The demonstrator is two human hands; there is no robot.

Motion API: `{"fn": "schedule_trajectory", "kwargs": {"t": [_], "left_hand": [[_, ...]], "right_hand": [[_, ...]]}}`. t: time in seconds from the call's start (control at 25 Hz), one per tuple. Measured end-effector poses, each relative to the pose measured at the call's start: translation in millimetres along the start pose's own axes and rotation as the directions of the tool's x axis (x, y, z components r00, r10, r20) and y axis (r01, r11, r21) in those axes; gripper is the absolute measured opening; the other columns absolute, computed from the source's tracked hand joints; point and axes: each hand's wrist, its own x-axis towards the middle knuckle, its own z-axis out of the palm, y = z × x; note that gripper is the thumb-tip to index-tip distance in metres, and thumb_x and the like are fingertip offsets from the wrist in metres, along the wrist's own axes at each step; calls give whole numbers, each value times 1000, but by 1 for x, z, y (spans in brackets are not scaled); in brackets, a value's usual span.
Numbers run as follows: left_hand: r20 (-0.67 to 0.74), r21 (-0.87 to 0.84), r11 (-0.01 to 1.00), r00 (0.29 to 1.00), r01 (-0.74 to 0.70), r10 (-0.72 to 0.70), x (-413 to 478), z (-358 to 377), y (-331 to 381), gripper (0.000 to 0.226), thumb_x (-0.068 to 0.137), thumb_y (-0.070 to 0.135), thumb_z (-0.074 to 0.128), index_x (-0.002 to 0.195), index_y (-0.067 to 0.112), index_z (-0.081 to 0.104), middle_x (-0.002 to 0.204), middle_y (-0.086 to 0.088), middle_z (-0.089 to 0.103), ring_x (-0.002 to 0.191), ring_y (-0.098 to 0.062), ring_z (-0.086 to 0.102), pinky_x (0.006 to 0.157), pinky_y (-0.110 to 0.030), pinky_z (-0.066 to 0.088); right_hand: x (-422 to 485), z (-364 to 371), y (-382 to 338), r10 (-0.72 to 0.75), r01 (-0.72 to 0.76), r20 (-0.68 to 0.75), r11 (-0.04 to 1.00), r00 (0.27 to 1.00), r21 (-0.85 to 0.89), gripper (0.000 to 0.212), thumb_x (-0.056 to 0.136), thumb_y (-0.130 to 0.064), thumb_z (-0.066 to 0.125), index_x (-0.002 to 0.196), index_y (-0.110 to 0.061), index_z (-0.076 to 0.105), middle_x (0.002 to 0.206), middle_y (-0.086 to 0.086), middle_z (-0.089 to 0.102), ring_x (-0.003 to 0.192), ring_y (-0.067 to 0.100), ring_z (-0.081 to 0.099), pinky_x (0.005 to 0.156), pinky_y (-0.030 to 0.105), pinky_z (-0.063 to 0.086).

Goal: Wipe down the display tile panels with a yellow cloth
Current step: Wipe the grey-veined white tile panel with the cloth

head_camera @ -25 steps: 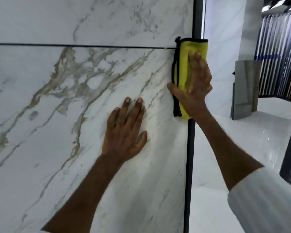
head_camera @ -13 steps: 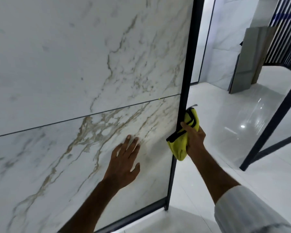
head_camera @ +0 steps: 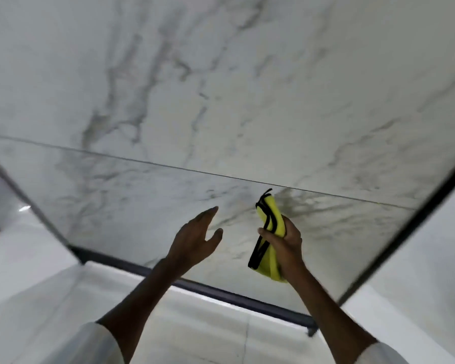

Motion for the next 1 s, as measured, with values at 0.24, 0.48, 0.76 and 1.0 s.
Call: {"fn": "schedule_trajectory", "kwargs": {"t": [0.24,0.48,0.76,1.0], "left_hand": [[-365,54,951,893,304,-264,-129,-178,-92,76,89,62,47,154,22,50,151,3,58,130,-18,62,104,-35,51],[-691,99,818,630,567,-353,-290,-364,-172,66,88,64,46,138,25,65,137,7,67,127,-16,61,104,-30,47],[-798,113,735,502,668,-333,-400,-544,-241,60,89,65,48,131,26,69,133,10,68,122,-10,64,100,-35,52],[-824,152,734,495,662,-276,-417,-656,-312,67,88,68,46,135,25,66,137,10,65,118,-9,64,94,-35,55]], "right_hand": [[-49,201,-92,-184,184,471,982,863,47,42,79,-20,91,114,-32,71,101,-13,75,95,8,70,84,31,55],[-164,413,-195,-411,345,743,904,529,254,43,79,-15,90,115,-27,71,100,-12,75,88,0,69,72,13,50],[-280,610,-312,-590,396,750,792,299,465,49,79,-18,90,122,-26,70,105,-13,74,91,-5,67,74,9,50],[-323,758,-349,-654,378,728,740,207,557,52,77,-28,90,124,-23,70,102,-9,74,95,12,70,83,31,57]]}}
